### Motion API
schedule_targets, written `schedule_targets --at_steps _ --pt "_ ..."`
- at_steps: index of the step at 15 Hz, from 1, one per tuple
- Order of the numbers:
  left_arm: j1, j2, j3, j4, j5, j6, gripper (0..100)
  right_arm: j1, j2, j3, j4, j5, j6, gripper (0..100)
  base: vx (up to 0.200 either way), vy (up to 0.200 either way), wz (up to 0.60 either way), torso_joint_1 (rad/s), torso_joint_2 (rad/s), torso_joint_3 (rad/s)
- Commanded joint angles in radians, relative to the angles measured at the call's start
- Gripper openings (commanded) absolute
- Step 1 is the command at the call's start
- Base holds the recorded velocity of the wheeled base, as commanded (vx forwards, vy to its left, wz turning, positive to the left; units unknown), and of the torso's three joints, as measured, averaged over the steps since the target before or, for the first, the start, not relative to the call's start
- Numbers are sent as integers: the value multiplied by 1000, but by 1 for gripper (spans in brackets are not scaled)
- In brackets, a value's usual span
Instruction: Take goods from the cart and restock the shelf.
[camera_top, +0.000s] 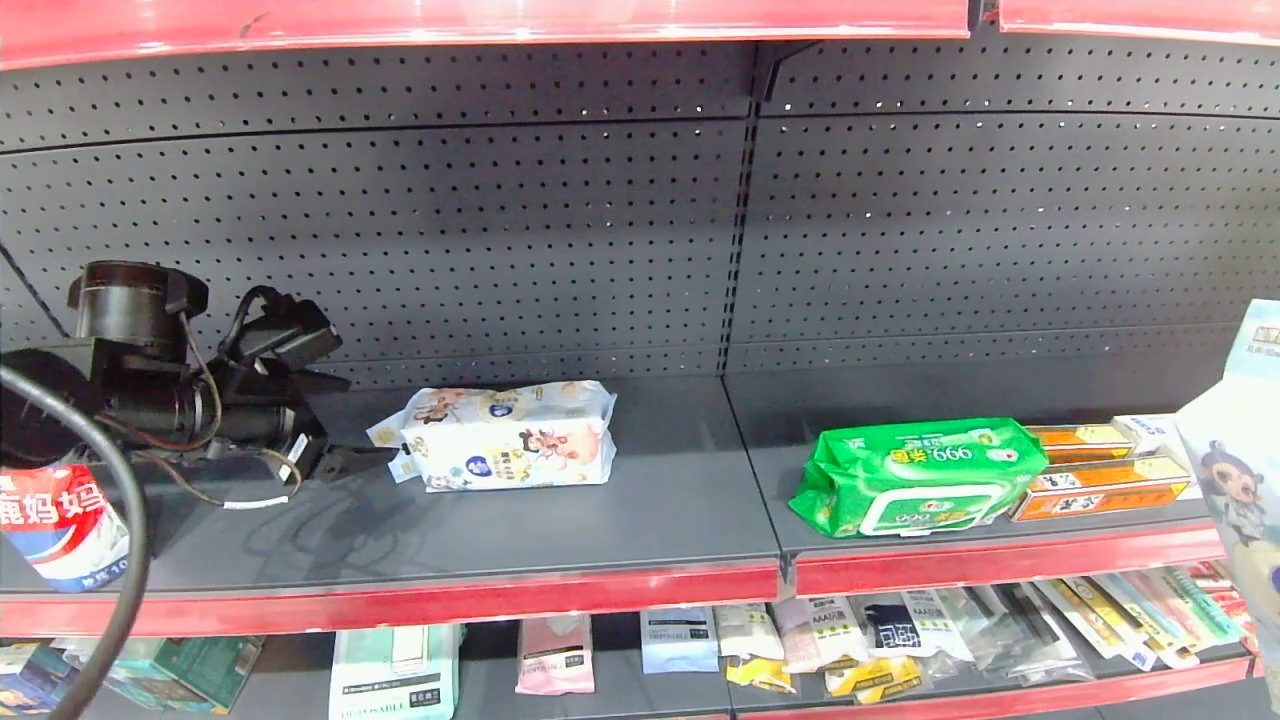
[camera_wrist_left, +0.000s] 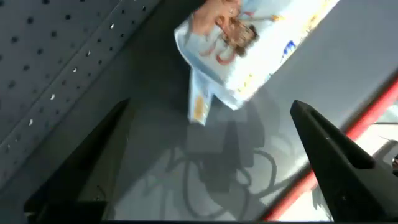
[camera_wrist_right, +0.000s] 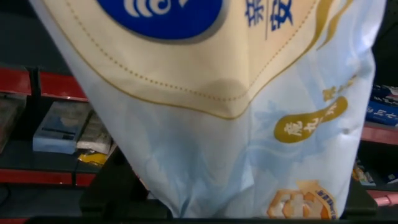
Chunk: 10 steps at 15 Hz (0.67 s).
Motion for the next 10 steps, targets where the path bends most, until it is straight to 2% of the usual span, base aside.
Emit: schedule_targets --at_steps 1,2,5,10 --pt "-7 66 -47 12 -3 4 100 0 3 4 0 0 -1 0 0 0 0 0 0 0" --pt "-22 103 -128 80 -5 7 100 0 6 4 0 -2 -1 0 0 0 0 0 0 0" --pt "-59 160 -213 117 -13 10 100 0 7 7 0 -5 -5 0 0 0 0 0 0 0" --pt "-101 212 -274 153 -14 10 100 0 9 10 0 -9 -12 0 0 0 0 0 0 0"
